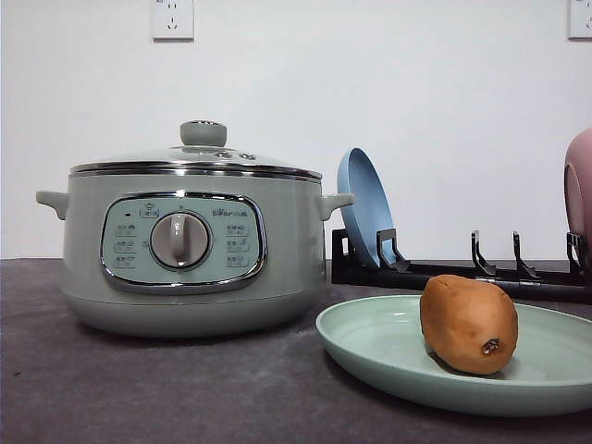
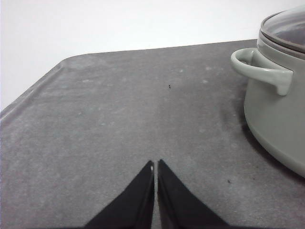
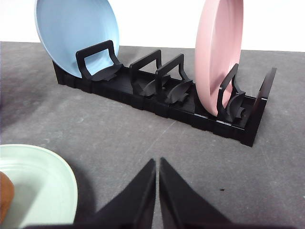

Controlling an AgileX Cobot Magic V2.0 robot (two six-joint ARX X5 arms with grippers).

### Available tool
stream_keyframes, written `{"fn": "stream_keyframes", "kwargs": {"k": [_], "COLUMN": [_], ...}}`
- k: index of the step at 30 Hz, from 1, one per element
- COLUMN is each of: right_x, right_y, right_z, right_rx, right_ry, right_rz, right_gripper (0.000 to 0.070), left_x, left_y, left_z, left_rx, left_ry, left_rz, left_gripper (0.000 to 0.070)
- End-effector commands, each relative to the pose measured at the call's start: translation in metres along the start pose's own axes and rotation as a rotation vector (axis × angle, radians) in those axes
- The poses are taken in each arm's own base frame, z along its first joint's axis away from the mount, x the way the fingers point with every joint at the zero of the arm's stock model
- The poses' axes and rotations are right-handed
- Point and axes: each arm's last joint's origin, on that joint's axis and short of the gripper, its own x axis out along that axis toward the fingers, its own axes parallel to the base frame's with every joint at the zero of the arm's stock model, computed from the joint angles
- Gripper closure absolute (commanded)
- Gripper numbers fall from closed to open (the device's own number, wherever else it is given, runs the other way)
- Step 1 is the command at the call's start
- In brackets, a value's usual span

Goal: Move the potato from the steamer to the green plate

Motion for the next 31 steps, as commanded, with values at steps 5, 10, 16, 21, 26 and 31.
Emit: {"fn": "stream_keyframes", "kwargs": {"k": [5, 10, 16, 21, 26, 31], "right_x": [0.0002, 0.0002, 0.0002, 0.0002, 0.0002, 0.0002], "right_y": [0.0002, 0.0002, 0.0002, 0.0002, 0.0002, 0.0002], "right_z": [-0.0001, -0.0001, -0.0001, -0.0001, -0.0001, -0.0001], "right_rx": [0.002, 0.002, 0.002, 0.002, 0.002, 0.002], "right_ry": [-0.009, -0.009, -0.009, -0.009, -0.009, -0.009], "right_rz": [0.003, 0.003, 0.003, 0.003, 0.003, 0.003], "right_gripper": [0.07, 0.07, 0.07, 0.07, 0.07, 0.07], "left_x": [0.0019, 0.0019, 0.0019, 0.0019, 0.0019, 0.0019], "left_y": [-0.0006, -0.0006, -0.0006, -0.0006, -0.0006, -0.0006], "left_z": [-0.0073, -0.0073, -0.0073, -0.0073, -0.0073, -0.0073], "left_rx": [-0.003, -0.003, -0.003, -0.003, -0.003, -0.003], "left_ry": [0.026, 0.026, 0.026, 0.026, 0.026, 0.026], "left_rz": [0.0, 0.0, 0.0, 0.0, 0.0, 0.0], "left_gripper": [0.0697, 0.0697, 0.0697, 0.0697, 0.0697, 0.0697]}}
